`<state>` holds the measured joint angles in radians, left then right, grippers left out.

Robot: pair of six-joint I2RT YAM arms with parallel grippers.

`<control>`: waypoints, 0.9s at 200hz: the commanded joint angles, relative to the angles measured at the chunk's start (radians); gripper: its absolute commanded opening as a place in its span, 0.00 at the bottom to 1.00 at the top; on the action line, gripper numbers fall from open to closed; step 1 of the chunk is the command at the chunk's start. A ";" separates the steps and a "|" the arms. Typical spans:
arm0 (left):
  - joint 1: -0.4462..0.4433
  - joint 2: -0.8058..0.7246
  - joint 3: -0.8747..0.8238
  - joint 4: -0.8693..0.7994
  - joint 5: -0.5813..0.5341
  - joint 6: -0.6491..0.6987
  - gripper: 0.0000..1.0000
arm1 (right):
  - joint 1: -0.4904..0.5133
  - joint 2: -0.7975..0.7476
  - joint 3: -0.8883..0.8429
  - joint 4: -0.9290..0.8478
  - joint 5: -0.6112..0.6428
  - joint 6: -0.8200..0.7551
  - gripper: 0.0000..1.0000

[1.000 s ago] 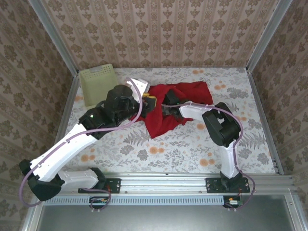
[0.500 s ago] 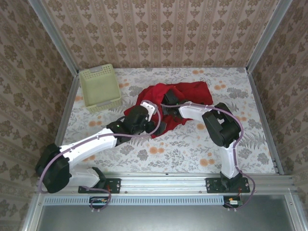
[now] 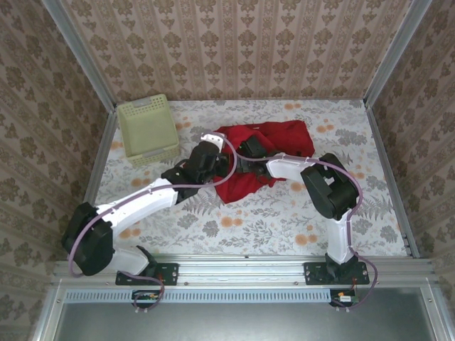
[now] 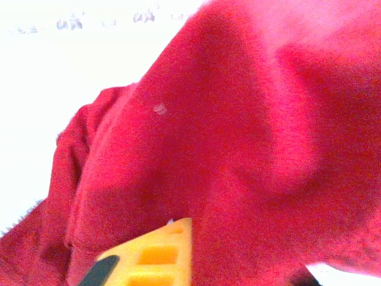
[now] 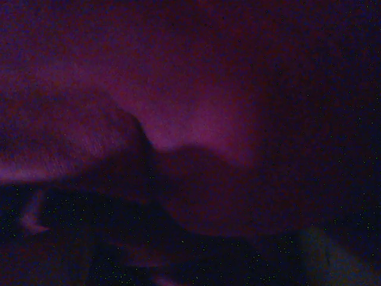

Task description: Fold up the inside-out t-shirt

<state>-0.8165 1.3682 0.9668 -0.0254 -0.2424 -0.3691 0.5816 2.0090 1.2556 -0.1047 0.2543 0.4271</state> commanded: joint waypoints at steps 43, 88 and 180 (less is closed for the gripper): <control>-0.101 -0.149 0.310 -0.233 0.027 0.084 0.00 | 0.009 0.017 0.022 -0.011 0.063 -0.026 0.88; -0.245 -0.185 0.464 -0.280 0.025 0.151 0.00 | -0.001 0.048 0.108 -0.097 0.147 -0.030 0.90; -0.406 -0.106 0.596 -0.294 0.059 0.199 0.00 | -0.049 0.182 0.406 -0.400 0.198 -0.001 1.00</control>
<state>-1.1904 1.2518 1.5066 -0.3729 -0.2241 -0.2054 0.5549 2.1696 1.6249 -0.3840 0.4435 0.4168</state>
